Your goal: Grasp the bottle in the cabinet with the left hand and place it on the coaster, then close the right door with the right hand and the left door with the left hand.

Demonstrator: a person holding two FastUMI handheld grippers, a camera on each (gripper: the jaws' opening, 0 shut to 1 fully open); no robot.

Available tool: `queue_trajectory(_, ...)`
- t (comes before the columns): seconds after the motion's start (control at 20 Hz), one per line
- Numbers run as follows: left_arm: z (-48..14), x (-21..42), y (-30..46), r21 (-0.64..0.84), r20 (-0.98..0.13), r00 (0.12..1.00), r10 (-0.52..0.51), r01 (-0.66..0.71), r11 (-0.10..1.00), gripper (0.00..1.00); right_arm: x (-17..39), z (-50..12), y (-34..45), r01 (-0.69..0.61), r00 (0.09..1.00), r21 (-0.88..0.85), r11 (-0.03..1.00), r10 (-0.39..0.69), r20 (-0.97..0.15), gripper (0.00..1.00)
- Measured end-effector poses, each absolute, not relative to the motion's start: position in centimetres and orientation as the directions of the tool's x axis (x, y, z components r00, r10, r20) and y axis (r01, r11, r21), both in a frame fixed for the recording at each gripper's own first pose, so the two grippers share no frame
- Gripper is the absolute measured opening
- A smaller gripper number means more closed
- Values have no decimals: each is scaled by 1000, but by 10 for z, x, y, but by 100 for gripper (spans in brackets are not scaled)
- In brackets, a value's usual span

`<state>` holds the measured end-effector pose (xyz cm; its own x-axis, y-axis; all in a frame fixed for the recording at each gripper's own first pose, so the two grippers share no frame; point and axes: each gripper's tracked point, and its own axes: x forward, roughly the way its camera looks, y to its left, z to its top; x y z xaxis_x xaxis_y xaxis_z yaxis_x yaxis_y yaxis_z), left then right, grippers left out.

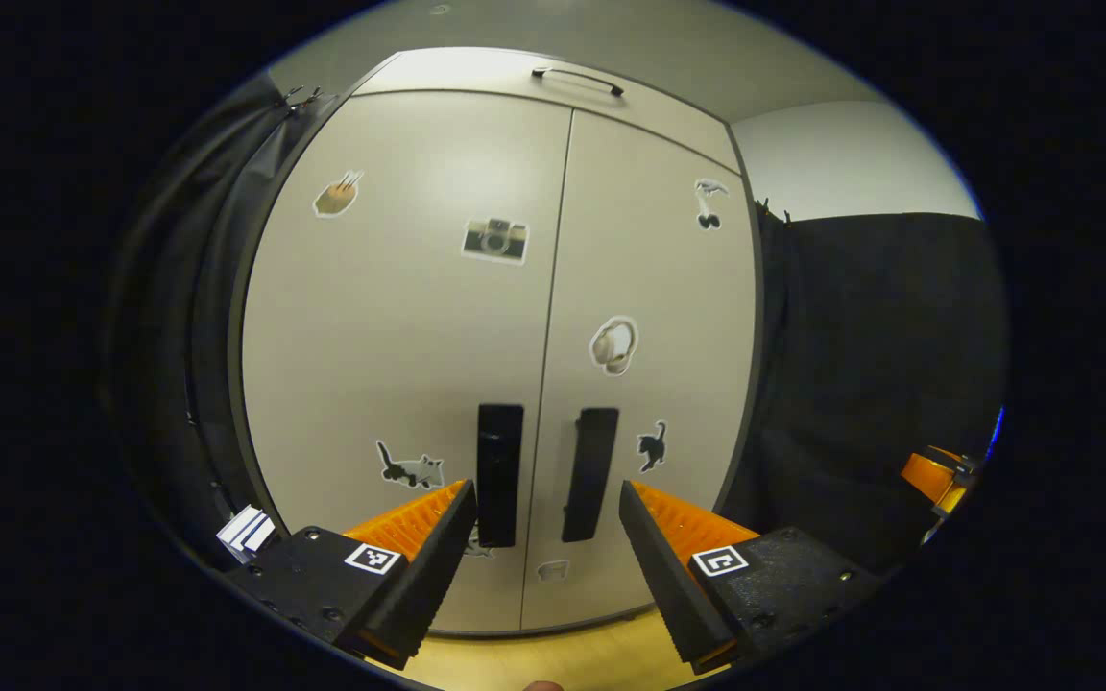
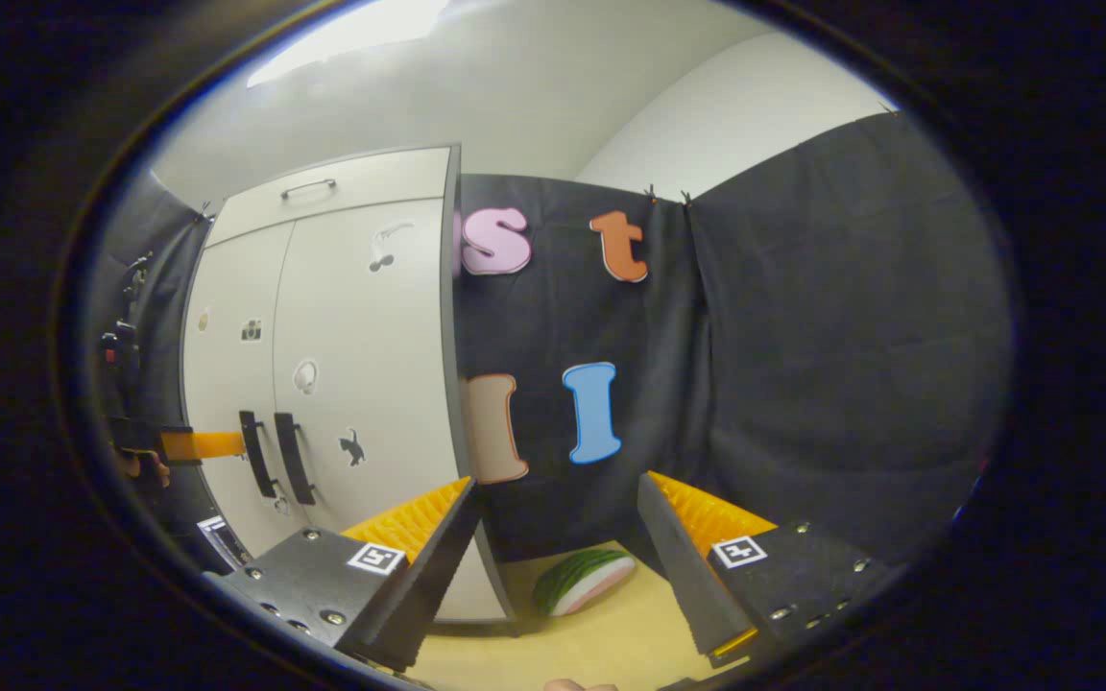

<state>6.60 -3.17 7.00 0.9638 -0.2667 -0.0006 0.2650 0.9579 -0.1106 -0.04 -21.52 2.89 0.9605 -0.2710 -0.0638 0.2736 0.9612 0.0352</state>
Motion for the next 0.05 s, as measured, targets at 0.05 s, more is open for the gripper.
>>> queue_trajectory(0.05,85,57,-43,-118,26,962,-270,271,955,94,4,44,-221,275,961,34,961,-273,-39,100)
